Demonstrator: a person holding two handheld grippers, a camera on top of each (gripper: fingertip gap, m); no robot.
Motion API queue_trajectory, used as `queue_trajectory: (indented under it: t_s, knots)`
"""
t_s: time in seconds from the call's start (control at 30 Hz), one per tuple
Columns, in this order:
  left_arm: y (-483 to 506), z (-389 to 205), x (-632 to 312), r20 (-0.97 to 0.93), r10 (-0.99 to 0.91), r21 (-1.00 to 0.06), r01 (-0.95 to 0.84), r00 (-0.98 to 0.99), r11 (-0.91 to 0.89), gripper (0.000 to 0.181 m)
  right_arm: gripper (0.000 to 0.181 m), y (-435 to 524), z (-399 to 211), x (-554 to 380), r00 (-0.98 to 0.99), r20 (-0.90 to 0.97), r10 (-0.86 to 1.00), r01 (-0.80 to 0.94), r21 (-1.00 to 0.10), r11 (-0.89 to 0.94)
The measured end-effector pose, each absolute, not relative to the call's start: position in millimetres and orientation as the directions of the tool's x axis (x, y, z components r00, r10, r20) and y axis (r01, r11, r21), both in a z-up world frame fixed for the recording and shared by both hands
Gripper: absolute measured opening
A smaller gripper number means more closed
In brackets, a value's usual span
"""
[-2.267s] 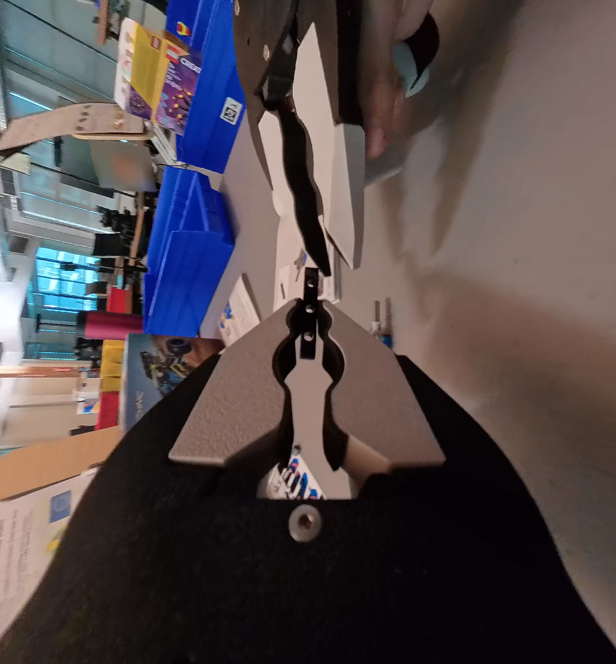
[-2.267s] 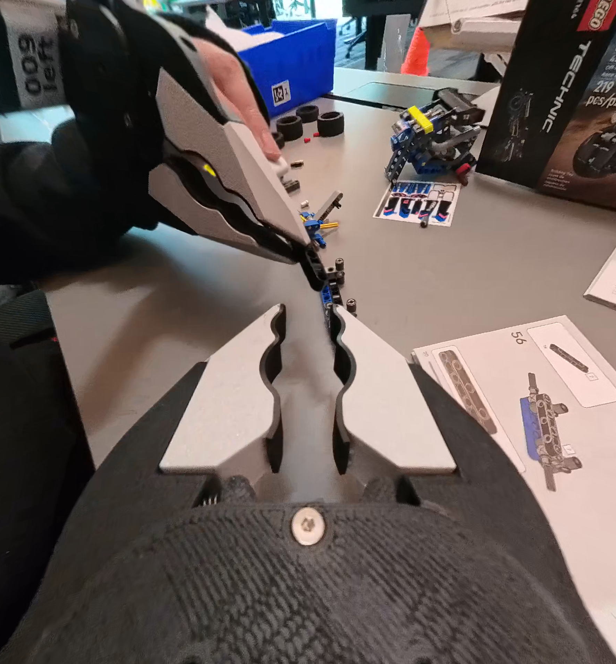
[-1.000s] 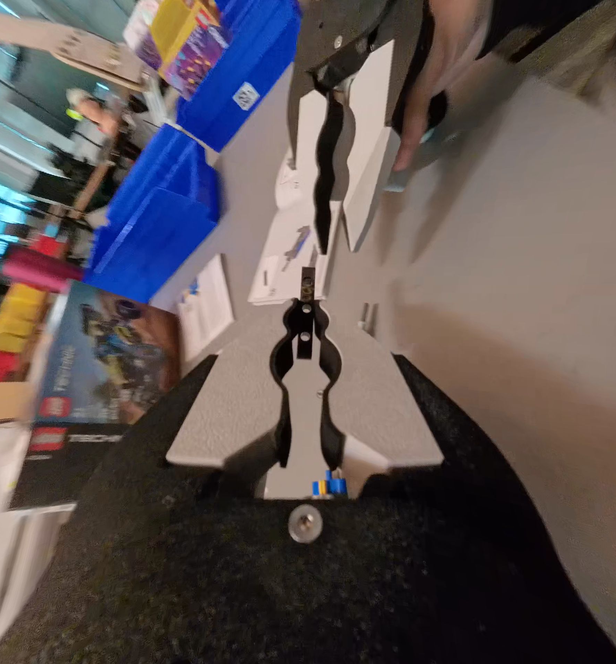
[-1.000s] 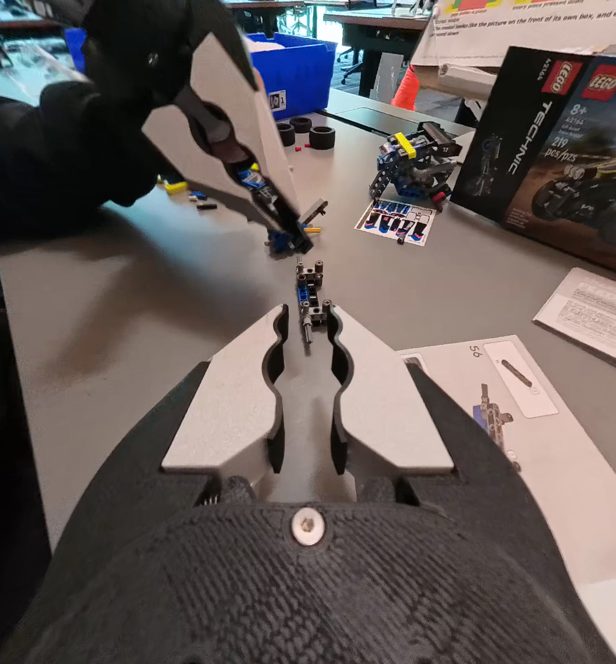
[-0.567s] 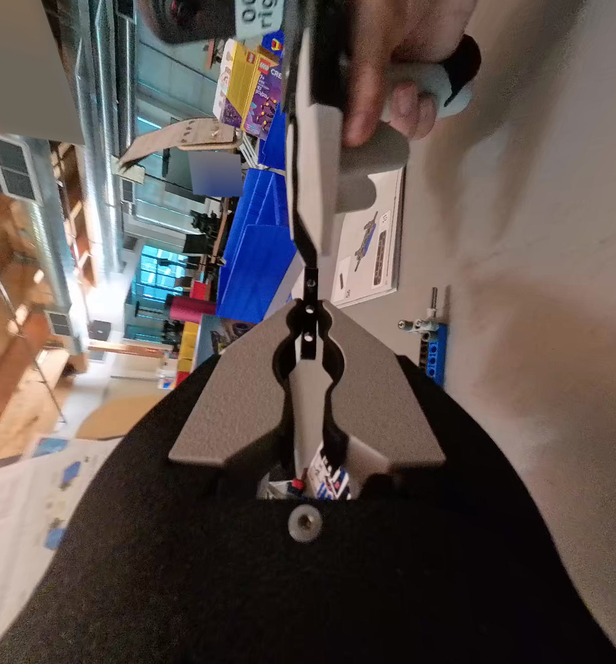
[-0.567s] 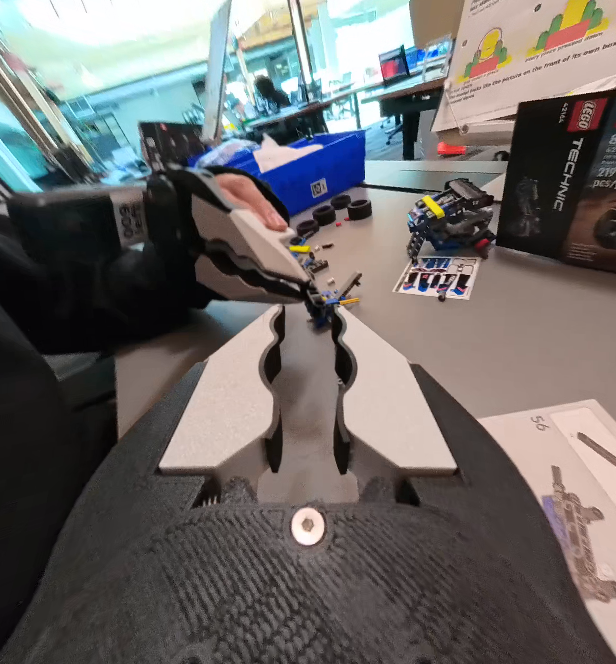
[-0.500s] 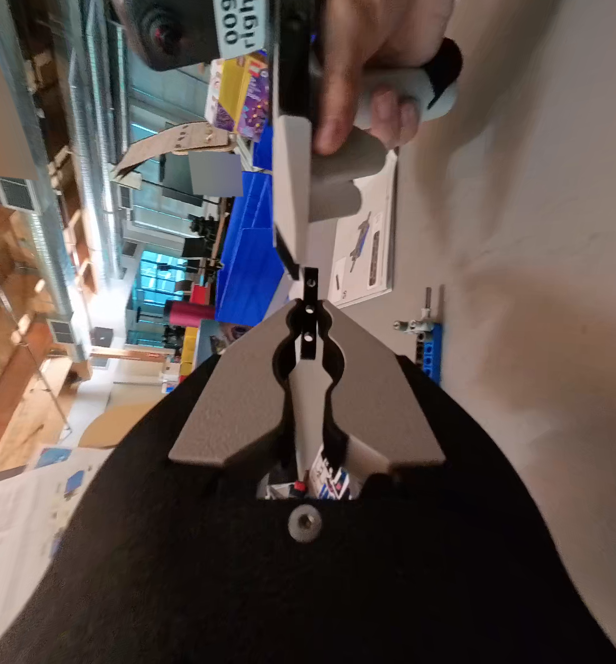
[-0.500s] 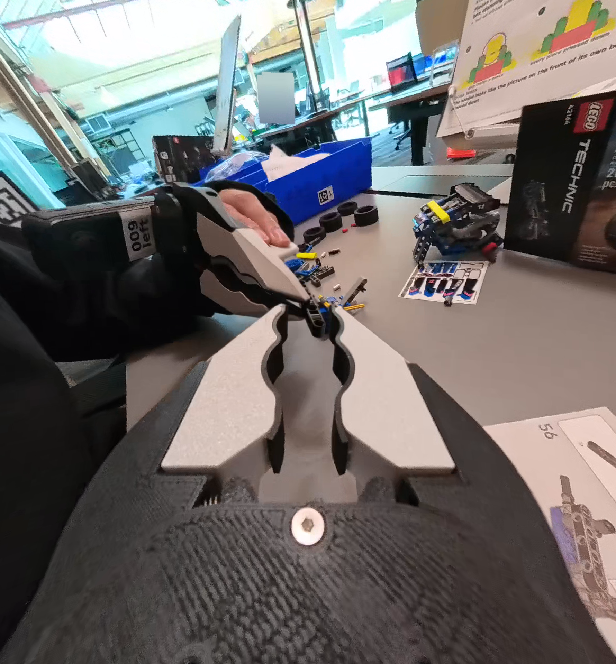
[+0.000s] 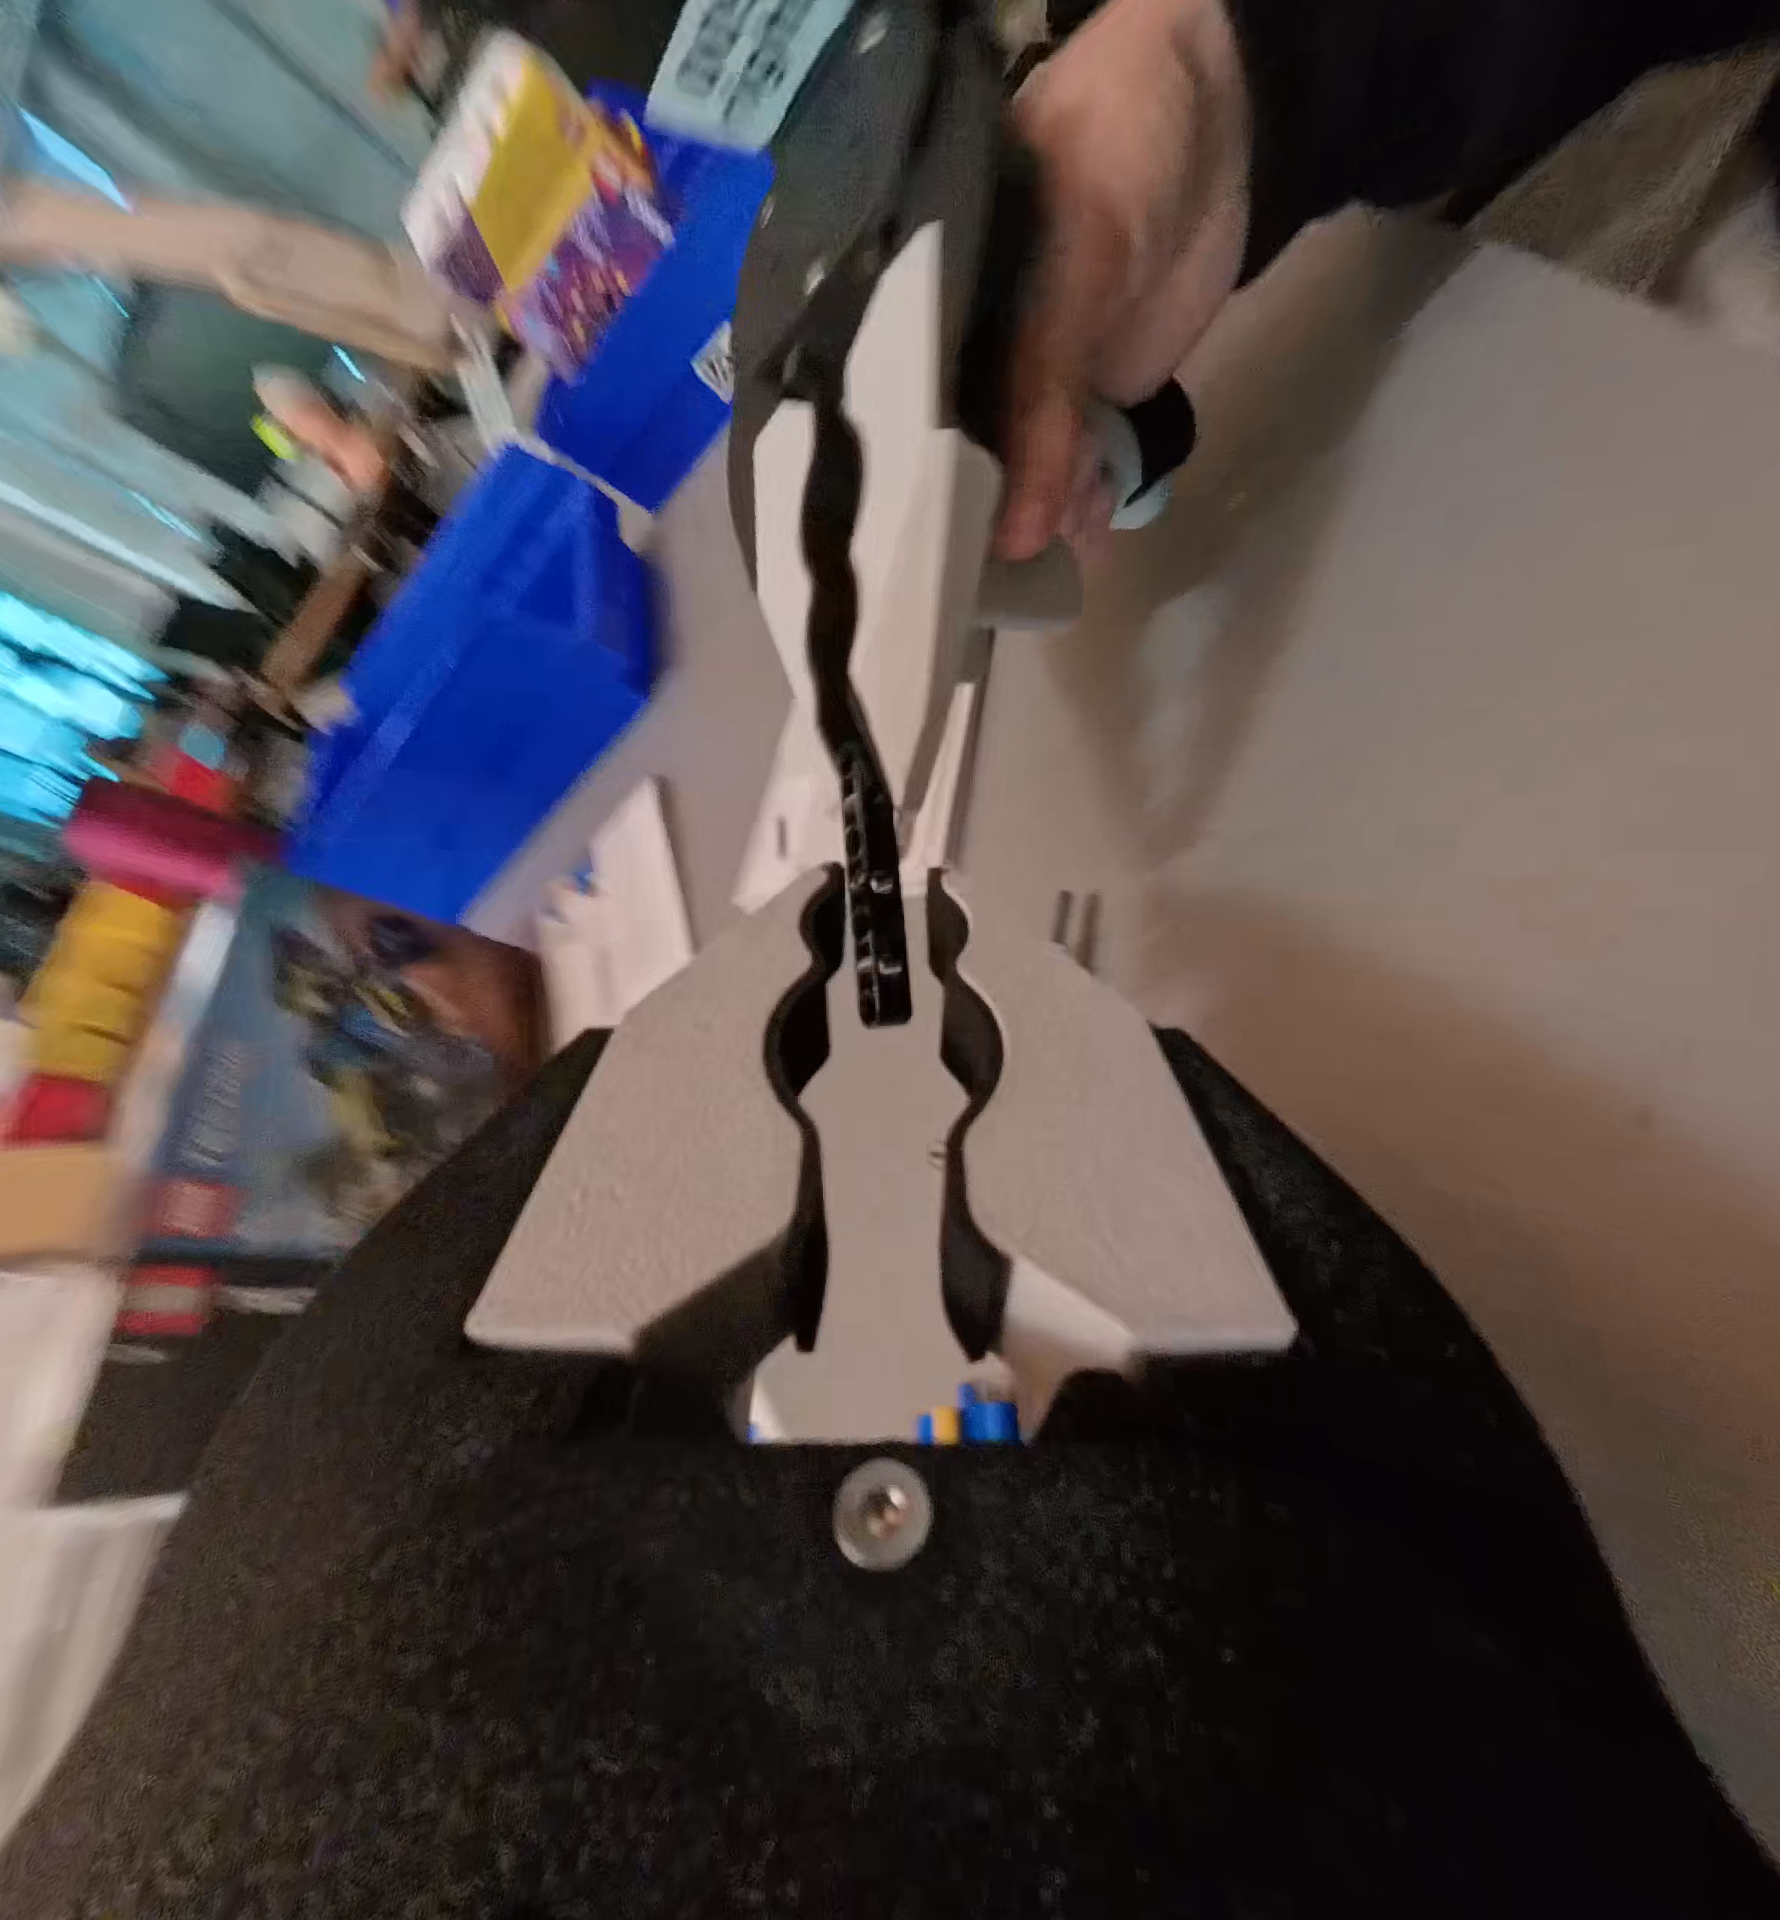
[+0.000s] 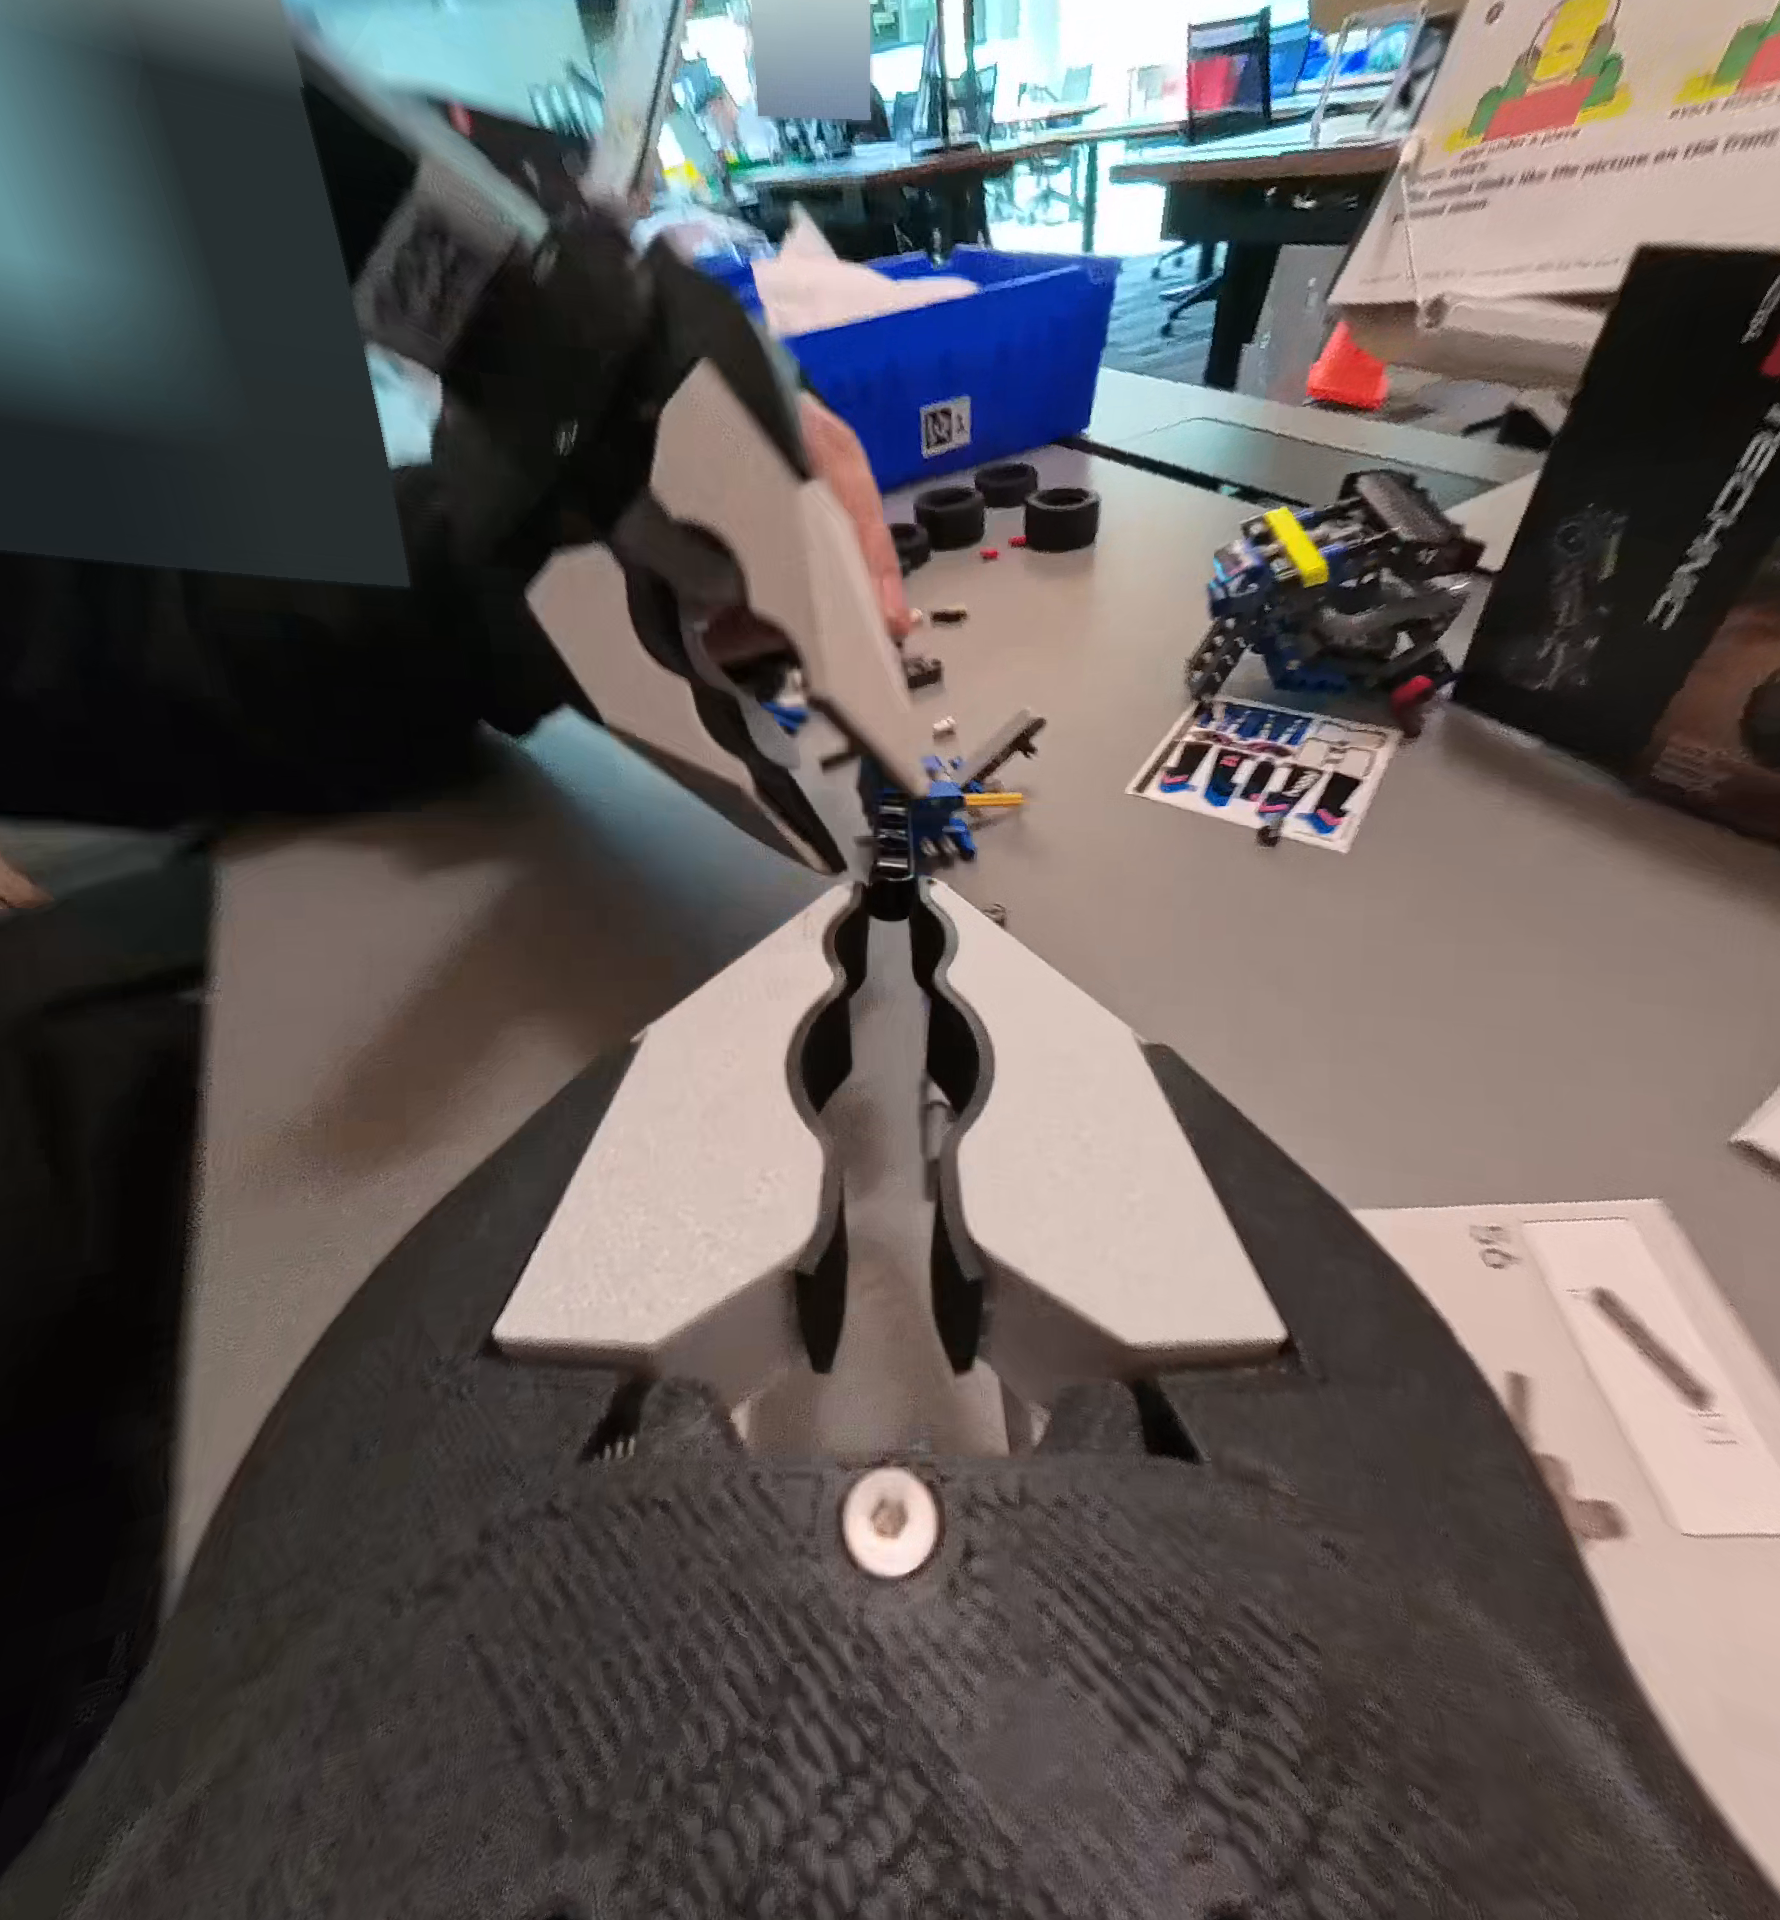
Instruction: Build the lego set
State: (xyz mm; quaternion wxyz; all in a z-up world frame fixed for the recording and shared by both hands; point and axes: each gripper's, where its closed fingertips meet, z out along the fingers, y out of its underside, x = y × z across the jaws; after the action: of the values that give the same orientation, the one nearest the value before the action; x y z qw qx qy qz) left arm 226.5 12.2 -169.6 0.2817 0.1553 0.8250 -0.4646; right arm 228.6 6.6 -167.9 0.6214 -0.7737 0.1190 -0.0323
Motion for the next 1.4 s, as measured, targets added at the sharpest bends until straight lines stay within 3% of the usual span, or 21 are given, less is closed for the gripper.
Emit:
queue_trajectory:
  t_s: [0.1,0.23,0.47,0.63,0.83,1.0,1.4]
  knots:
    - [19,-175,230,-0.44,-0.026,-0.772,0.363,-0.898,0.521,0.021,0.006,10,-178,230,0.972,0.038,-0.231,-0.026,-0.964,-0.265]
    - [33,-192,234,-0.343,-0.004,-0.742,0.269,-0.939,0.614,0.018,0.005,15,-186,231,0.96,0.161,-0.229,0.082,-0.944,-0.319]
    - [37,-207,238,-0.317,-0.002,-0.73,0.243,-0.948,0.638,0.006,0.005,21,-192,232,0.952,0.216,-0.218,0.13,-0.927,-0.351]
    - [40,-213,240,-0.338,0.032,-0.701,0.275,-0.94,0.658,0.004,0.007,18,-207,234,0.958,0.202,-0.204,0.095,-0.894,-0.437]
    - [41,-221,246,-0.325,0.085,-0.683,0.296,-0.942,0.668,0.004,0.021,9,-220,237,0.963,0.158,-0.217,0.022,-0.854,-0.52]
    - [43,-227,246,-0.288,0.12,-0.677,0.29,-0.95,0.676,0.004,0.011,16,-221,236,0.968,0.131,-0.216,0.001,-0.856,-0.516]
    - [42,-231,245,-0.265,0.134,-0.654,0.28,-0.955,0.703,0.004,0.008,18,-225,237,0.964,0.136,-0.228,-0.007,-0.847,-0.532]
